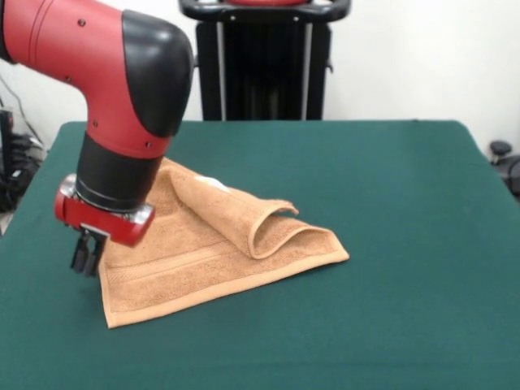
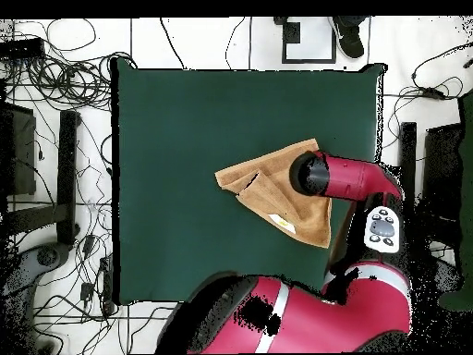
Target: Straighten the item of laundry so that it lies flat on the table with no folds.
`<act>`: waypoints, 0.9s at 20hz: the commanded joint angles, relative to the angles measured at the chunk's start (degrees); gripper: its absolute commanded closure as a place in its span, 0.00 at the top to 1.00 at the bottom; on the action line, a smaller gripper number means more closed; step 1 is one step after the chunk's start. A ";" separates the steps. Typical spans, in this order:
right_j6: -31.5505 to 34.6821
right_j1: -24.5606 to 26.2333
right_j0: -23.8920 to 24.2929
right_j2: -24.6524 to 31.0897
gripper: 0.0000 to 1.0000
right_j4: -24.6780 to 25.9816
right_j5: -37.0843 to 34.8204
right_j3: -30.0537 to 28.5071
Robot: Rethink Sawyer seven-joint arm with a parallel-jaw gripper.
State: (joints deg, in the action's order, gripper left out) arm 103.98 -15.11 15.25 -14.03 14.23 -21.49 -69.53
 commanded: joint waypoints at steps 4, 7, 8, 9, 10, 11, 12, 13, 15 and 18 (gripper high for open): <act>10.79 -0.42 -4.57 -2.93 0.00 1.24 2.66 -8.80; 3.59 -3.49 1.40 6.62 0.00 1.58 6.01 -12.38; 1.57 -3.98 3.36 9.95 0.00 1.24 5.84 -13.46; 1.10 -4.44 4.10 11.59 0.00 0.95 5.87 -14.25; 1.12 -4.93 4.47 12.72 0.00 0.46 5.44 -14.92; 1.71 -5.55 4.16 12.84 0.00 0.30 5.30 -15.40; 1.65 -6.24 4.53 13.78 0.00 -0.03 4.51 -16.01; 1.59 -6.94 4.91 14.71 0.00 -0.37 3.72 -16.61; 1.80 -8.11 5.84 16.58 0.00 -0.96 3.30 -17.89; 2.94 -9.16 6.12 17.94 0.00 -1.38 3.06 -18.89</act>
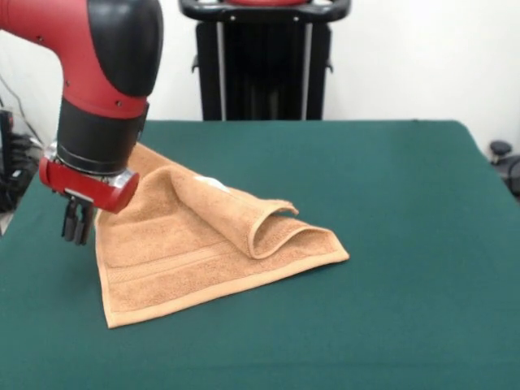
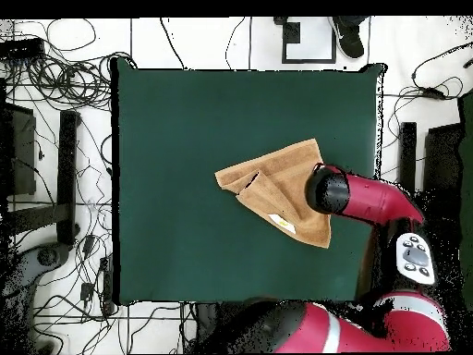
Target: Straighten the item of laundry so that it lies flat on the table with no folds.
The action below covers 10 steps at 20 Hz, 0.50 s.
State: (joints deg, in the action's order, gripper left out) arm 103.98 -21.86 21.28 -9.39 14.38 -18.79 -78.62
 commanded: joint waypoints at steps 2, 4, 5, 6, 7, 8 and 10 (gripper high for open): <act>3.52 -2.91 -0.44 13.19 0.00 -1.27 0.46 -9.77; 4.09 -3.14 -0.72 12.98 0.00 -1.37 -0.03 -9.66; 4.60 -3.14 -0.93 12.74 0.00 -1.69 -0.59 -9.62; 5.12 -3.14 -1.14 12.50 0.00 -2.00 -1.16 -9.59; 5.63 -3.15 -1.35 12.25 1.00 -2.32 -1.72 -9.55; 5.73 -3.33 -1.07 12.67 1.00 -2.60 -1.93 -10.01; 5.90 -3.57 -0.74 13.38 1.00 -3.09 -1.99 -10.70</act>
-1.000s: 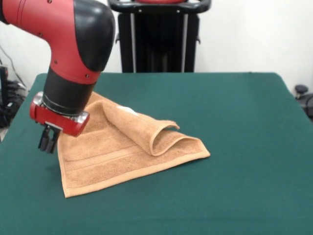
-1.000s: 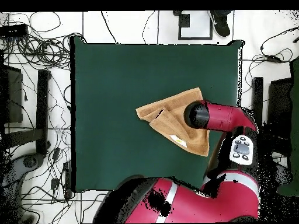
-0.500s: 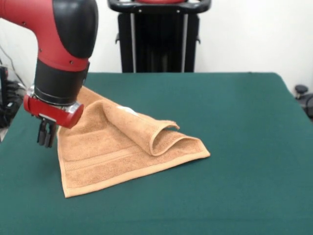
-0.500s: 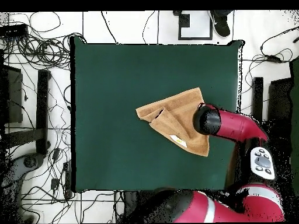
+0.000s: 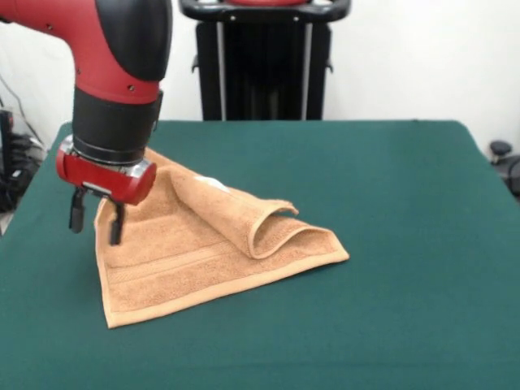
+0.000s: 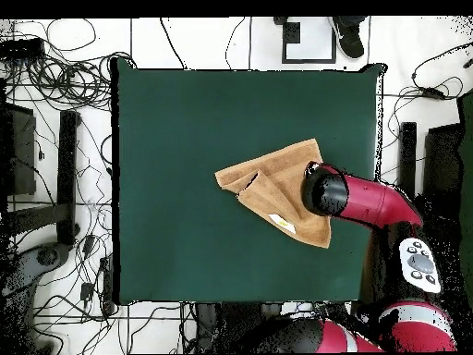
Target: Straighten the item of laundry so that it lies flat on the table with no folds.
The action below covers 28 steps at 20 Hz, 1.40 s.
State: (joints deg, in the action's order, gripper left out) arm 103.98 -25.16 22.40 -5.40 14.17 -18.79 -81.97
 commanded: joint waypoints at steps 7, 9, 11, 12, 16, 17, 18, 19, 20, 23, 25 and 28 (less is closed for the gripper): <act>5.12 -1.16 -1.35 11.31 1.00 -2.57 -1.41 -7.76; 5.88 -1.57 -1.87 11.12 1.00 -2.81 -1.76 -8.15; 6.89 -1.72 -2.73 10.73 1.00 -3.32 -2.42 -8.22; 7.47 -1.73 -3.19 10.53 1.00 -3.62 -2.44 -8.36; 9.65 -1.71 -5.56 8.91 1.00 -4.74 -2.91 -8.32; 10.19 -1.72 -6.05 8.53 1.00 -5.03 -2.98 -8.44; 10.56 -1.70 -6.51 8.16 1.00 -5.26 -3.14 -8.52; 10.95 -1.59 -6.88 7.83 1.00 -5.46 -2.93 -8.72; 11.23 -1.45 -7.28 7.45 1.00 -5.61 -2.75 -8.83; 10.70 -1.03 -8.43 6.38 1.00 -5.75 -3.29 -8.68; 10.29 -0.78 -8.89 6.01 1.00 -5.72 -2.93 -8.66; 11.29 -1.16 -9.65 5.71 1.00 -6.30 -1.47 -9.71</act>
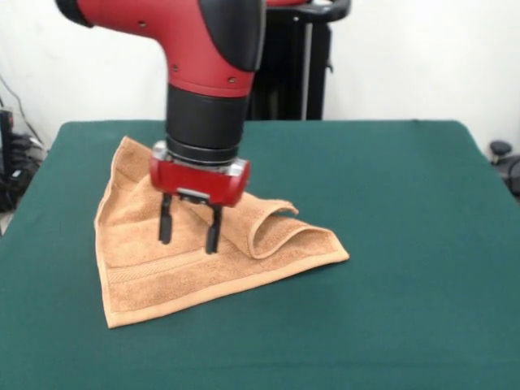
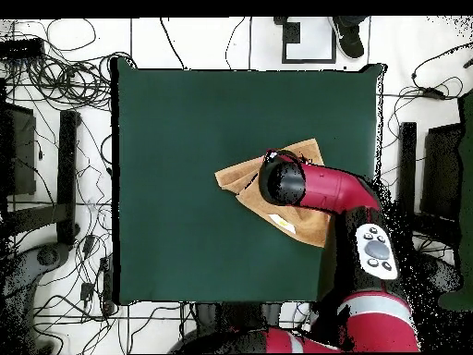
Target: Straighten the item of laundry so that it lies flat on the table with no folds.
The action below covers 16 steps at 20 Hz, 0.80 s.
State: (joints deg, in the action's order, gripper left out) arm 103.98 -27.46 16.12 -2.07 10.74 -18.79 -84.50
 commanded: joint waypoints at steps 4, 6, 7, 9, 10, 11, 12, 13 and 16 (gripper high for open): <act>10.80 0.46 -3.53 2.97 1.00 -3.87 -2.77 -7.62; 10.52 0.79 -3.76 2.64 1.00 -4.01 -3.03 -7.40; 10.44 1.02 -3.95 2.40 1.00 -4.06 -3.07 -7.17; 10.49 1.30 -4.11 2.27 1.00 -4.29 -2.71 -6.97; 10.39 1.18 -4.10 2.40 1.00 -4.47 -2.90 -7.06; 10.29 1.05 -4.08 2.53 1.00 -4.65 -3.09 -7.16; 10.31 0.68 -4.08 2.69 1.00 -4.91 -3.33 -7.55; 10.38 0.20 -4.30 2.69 1.00 -5.17 -3.72 -7.94; 10.78 -0.71 -4.84 2.86 1.00 -6.01 -4.36 -8.72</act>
State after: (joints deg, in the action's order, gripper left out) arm 103.98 -27.62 13.98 -2.09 8.31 -18.79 -86.98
